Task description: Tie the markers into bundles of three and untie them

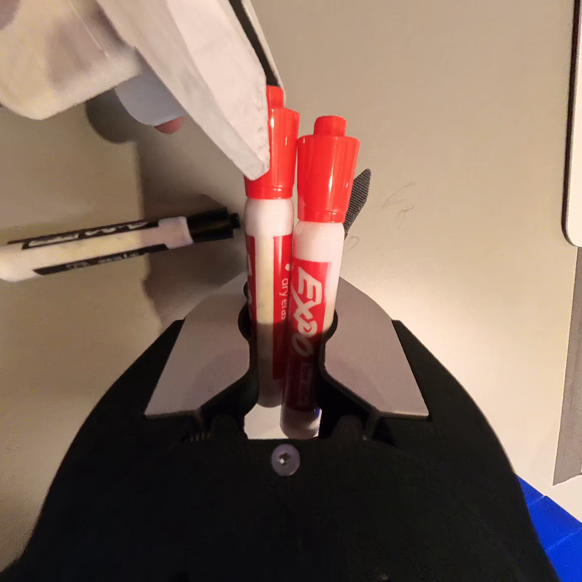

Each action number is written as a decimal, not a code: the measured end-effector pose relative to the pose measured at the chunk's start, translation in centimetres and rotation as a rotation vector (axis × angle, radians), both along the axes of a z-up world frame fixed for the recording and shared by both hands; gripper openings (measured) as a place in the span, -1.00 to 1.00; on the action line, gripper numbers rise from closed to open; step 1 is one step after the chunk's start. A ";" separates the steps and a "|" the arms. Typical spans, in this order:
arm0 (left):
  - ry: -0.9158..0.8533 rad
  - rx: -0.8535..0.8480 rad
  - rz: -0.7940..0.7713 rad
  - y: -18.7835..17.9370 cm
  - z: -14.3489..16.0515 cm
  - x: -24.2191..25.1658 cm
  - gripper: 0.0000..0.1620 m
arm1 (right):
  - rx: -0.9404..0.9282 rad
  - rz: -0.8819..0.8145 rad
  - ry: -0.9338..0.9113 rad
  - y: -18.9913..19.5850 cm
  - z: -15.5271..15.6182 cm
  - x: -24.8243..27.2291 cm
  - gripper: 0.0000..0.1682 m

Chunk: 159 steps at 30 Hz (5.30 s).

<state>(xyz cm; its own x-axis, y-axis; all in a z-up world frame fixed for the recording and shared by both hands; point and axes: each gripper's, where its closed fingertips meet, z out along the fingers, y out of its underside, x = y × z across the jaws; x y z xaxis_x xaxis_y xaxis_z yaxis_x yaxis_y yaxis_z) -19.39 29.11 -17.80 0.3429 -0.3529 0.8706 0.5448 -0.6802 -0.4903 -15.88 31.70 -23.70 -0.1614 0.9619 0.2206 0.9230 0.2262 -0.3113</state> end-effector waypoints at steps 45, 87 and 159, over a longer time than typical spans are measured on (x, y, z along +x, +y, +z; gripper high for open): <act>0.044 0.294 -0.050 -0.8 2.4 3.8 -0.45 | -0.427 0.079 0.167 -5.3 2.5 -0.7 -0.77; -0.282 -0.052 0.366 0.6 0.3 -3.2 -0.79 | -0.063 -0.076 0.207 -2.3 0.5 -0.2 -0.37; -0.325 -0.163 0.443 0.9 -1.1 -4.8 -0.79 | -0.055 -0.156 0.464 -3.6 2.6 -1.9 0.01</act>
<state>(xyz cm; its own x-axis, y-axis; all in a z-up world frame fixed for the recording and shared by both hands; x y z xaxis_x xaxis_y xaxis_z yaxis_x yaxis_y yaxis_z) -24.14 30.00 -18.92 0.1334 -0.0886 0.9871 0.9002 -0.4057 -0.1581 -17.83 28.11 -21.12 0.0886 0.9790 0.1835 0.7055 0.0684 -0.7054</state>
